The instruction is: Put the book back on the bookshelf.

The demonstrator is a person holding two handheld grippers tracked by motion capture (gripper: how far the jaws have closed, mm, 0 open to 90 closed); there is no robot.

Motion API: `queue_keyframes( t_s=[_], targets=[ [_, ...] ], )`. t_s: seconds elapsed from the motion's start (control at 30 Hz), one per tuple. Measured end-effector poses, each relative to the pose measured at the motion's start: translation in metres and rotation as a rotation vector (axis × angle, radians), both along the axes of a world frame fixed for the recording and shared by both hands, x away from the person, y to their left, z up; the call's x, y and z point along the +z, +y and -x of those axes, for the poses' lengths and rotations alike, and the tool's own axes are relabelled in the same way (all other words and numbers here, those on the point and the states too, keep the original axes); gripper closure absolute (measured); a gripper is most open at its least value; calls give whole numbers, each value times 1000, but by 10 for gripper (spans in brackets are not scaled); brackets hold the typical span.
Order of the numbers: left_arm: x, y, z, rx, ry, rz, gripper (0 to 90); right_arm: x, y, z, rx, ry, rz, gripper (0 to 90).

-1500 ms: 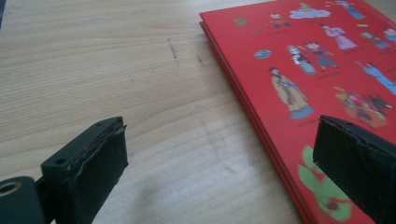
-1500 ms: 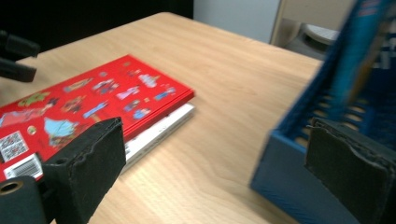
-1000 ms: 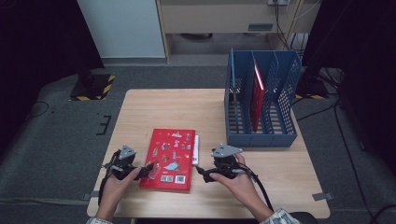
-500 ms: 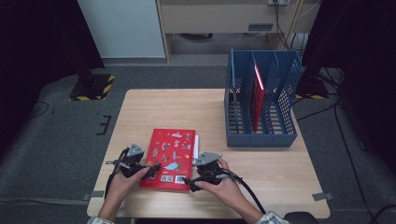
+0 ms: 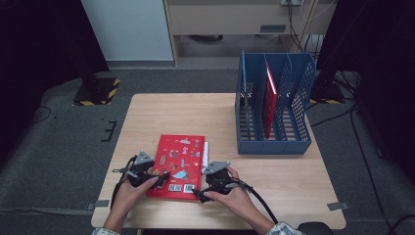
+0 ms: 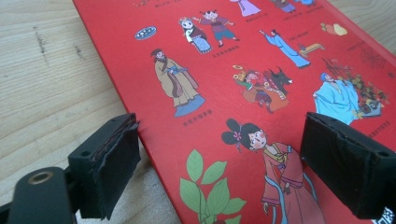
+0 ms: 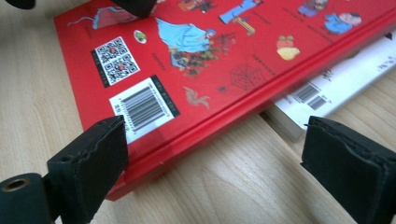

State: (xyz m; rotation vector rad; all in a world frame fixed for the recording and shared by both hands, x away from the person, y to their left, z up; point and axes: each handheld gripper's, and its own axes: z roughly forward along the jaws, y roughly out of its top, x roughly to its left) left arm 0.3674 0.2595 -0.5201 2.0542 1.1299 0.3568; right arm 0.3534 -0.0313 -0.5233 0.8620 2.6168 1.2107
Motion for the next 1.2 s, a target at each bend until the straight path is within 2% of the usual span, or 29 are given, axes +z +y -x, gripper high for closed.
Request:
queue_keyframes(
  t_s=[0.07,0.17,0.37,0.47,0.6,0.63,0.73,0.8,0.83,0.97,1.1,1.2],
  targets=[
    [0,-1,1,0,2,-6,118,-1,-2,-2,-9,-3,26,62],
    [1,-4,3,9,11,-6,118,-3,-6,-6,-21,47,3,58],
    [2,-9,5,24,21,-3,121,2,-9,-5,-32,25,-24,78],
    [3,-13,5,39,23,-7,111,3,-8,-5,-29,29,-49,78],
    [3,-16,7,28,15,-17,111,3,-5,-2,-22,13,-32,77],
    [4,-16,8,24,13,-24,111,2,-4,-1,-16,12,-11,71],
    [4,-16,9,-3,7,-50,111,0,-5,-2,-17,17,2,65],
    [4,-17,11,-18,5,-70,109,-1,-5,-1,-19,2,37,66],
    [4,-16,10,-23,10,-69,102,-2,-5,-1,-20,-5,47,67],
    [2,-12,8,-32,22,-52,83,-4,-5,0,-29,0,34,65],
    [0,-9,4,-48,11,-39,58,-5,-6,-1,-23,7,36,65],
    [-2,-7,-4,-54,10,-11,54,-6,-6,-2,-26,13,31,65]
  ],
)
